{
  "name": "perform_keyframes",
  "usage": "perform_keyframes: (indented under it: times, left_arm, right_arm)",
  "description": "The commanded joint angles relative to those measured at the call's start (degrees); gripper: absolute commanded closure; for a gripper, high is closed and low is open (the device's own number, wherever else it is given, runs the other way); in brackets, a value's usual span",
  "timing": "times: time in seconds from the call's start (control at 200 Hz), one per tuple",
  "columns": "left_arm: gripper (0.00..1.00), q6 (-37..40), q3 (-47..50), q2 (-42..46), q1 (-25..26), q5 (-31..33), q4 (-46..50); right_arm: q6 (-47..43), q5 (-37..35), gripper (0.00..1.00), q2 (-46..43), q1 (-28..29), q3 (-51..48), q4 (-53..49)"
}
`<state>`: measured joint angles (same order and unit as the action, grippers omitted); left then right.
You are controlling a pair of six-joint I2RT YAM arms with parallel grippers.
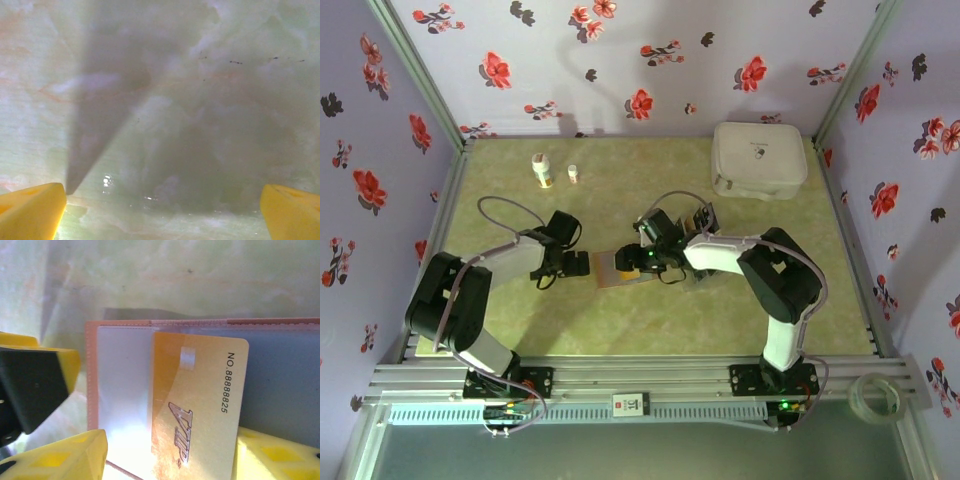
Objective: Put the credit cards into the card holder
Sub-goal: Insert the credit card into the card slot.
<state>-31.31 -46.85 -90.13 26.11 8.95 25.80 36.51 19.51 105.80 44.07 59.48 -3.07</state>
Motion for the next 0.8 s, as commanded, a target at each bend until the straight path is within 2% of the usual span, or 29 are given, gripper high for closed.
perform_keyframes:
  times: [0.0,0.435,0.79]
  left_arm:
    - [0.0,-0.8,0.5,1.2,-0.6,-0.6,1.6]
    - [0.0,-1.1,0.5,0.9,-0.6,-1.3,1.5]
    - [0.0,-1.1,0.3,0.9,-0.6,-2.1,1.6]
  right_arm:
    - [-4.1,-5.2,0.36,-0.8,0.8,2.6,-10.4]
    - [-5.0,-5.5,0.35,2.1,4.1,7.1,-13.9]
    - [-7.7,-10.1,0.33,0.3,3.7,8.4,-18.7]
